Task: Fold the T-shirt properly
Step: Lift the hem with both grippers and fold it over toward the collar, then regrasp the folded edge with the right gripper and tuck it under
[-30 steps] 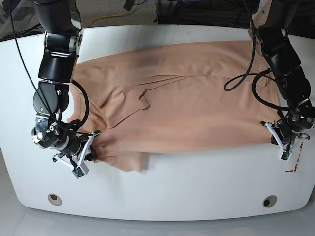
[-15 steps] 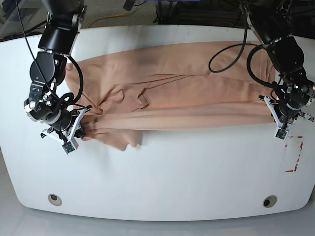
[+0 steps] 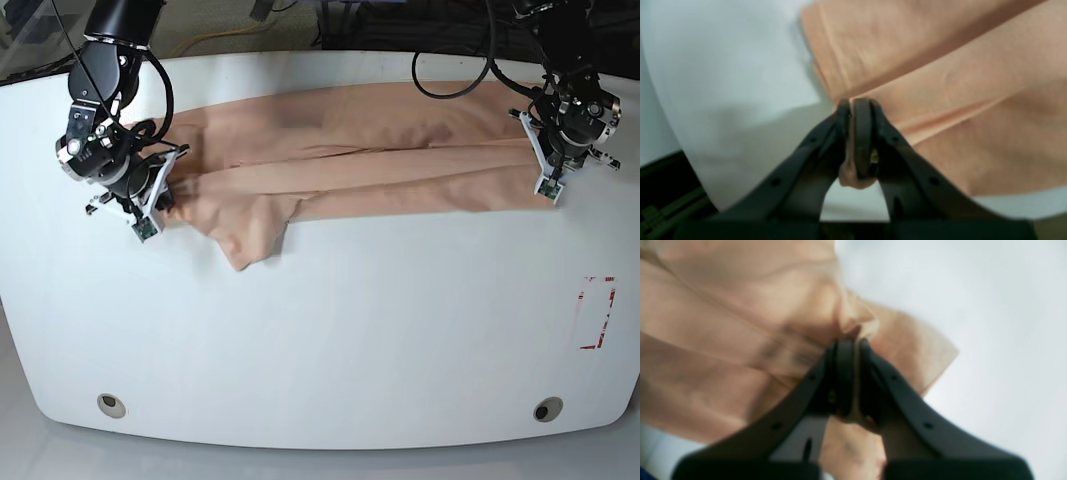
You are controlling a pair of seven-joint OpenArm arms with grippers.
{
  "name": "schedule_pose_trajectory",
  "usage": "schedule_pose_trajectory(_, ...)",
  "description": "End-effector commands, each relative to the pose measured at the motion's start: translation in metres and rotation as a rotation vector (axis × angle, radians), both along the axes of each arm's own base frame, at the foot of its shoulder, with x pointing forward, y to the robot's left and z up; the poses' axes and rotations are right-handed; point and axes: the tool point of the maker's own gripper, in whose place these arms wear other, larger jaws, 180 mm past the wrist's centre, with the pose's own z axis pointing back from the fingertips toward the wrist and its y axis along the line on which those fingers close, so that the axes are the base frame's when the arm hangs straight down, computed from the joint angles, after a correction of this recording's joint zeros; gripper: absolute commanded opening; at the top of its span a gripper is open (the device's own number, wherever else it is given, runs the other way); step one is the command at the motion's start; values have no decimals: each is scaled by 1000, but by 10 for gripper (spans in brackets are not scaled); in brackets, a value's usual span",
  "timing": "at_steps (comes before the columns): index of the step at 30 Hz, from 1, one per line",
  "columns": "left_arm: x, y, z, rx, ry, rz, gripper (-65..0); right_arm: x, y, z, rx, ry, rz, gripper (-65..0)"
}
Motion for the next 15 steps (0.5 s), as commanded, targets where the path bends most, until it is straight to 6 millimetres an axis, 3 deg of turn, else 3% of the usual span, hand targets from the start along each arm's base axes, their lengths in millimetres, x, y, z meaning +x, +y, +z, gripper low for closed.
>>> schedule_pose_trajectory(1, 1, 5, 7, 25, -16, 0, -644, -5, -5, 2, -14, -8, 0, -647)
schedule_pose_trajectory(3, 1, 6, 6, 27, -13, 1, -624, -10, 0, -5, 2, 8, -2, -620)
schedule_pose_trajectory(6, 1, 6, 6, 28, -12, -1, -501, -17, -5, -8, 19, 12, -46, -496)
schedule_pose_trajectory(10, 2, 5, 7, 28, -14, -2, -269, -16, -10, 4, 41, -32, -106, -209)
schedule_pose_trajectory(12, 3, 5, 8, 28, -21, -4, -235, -12, -10, 12, 35, -55, -108, -114)
schedule_pose_trajectory(15, 10, 3, 17, 34, -51, -11, -246, 2, -6, 26, 53, -83, -100, -79)
